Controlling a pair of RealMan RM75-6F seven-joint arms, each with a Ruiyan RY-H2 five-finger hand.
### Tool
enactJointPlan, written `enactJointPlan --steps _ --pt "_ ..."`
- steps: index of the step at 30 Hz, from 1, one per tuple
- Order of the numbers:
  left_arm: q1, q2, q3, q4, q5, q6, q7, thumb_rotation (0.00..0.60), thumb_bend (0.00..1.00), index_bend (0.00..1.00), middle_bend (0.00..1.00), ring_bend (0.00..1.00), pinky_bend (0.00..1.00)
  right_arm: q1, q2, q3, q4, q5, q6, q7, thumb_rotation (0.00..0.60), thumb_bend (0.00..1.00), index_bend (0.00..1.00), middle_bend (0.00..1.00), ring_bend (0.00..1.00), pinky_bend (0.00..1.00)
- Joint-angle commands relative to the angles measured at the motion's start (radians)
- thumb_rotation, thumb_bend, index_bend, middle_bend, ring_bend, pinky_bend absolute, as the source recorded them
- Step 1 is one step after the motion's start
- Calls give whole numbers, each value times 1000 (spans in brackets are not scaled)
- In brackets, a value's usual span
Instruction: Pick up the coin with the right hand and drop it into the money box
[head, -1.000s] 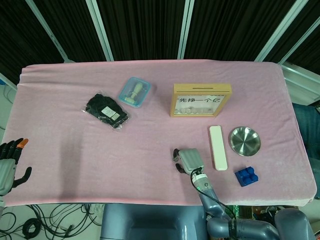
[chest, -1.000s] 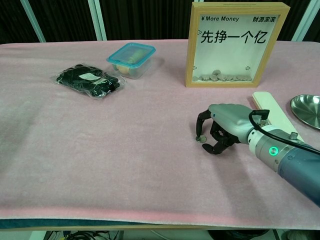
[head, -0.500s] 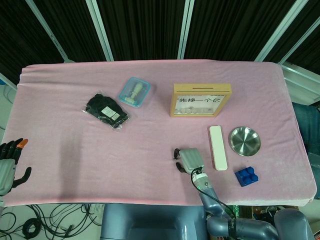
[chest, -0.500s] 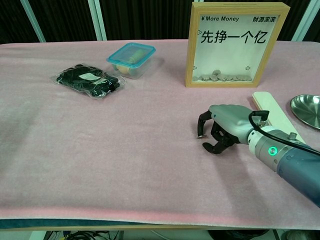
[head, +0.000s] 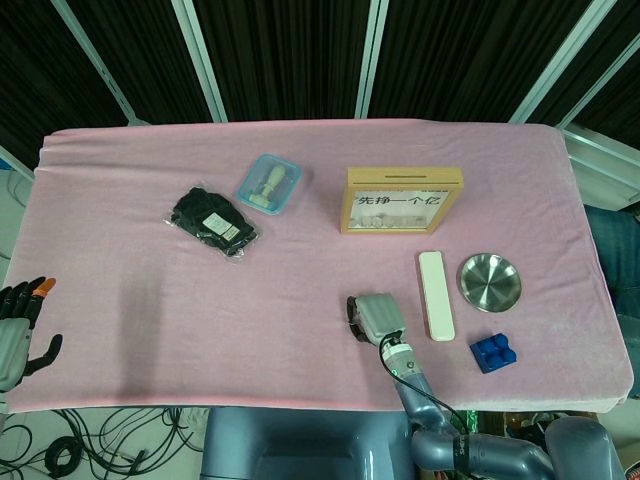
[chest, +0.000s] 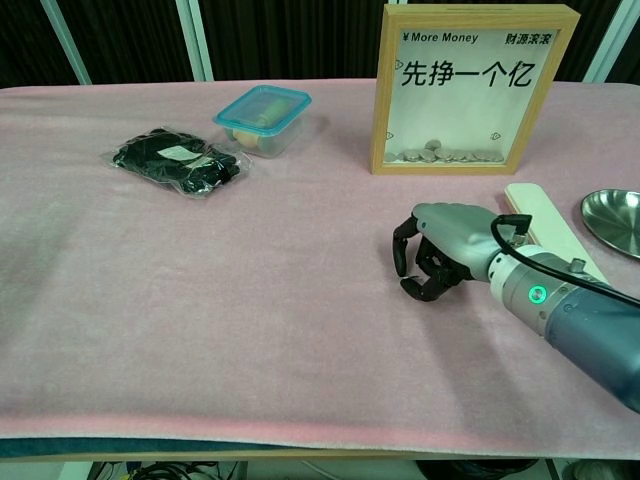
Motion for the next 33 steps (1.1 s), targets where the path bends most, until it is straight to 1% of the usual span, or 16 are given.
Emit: enactJointPlan --steps 1,26,28,33 --pt "0 0 0 0 -1 0 0 600 403 100 49 32 0 -1 3 1 -3 -2 2 1 600 334 565 919 984 1000" --pt "0 2 1 -5 -5 -3 2 600 403 100 48 32 0 3 26 8 -31 5 4 -16 600 338 568 919 984 1000" --pt "0 2 1 -5 -5 -4 3 600 403 100 48 32 0 3 26 7 -31 6 2 -16 600 349 582 919 983 1000" --pt "0 2 2 -5 -5 -4 3 600 403 100 46 32 0 1 27 4 -33 7 -1 -9 600 426 631 921 984 1000"
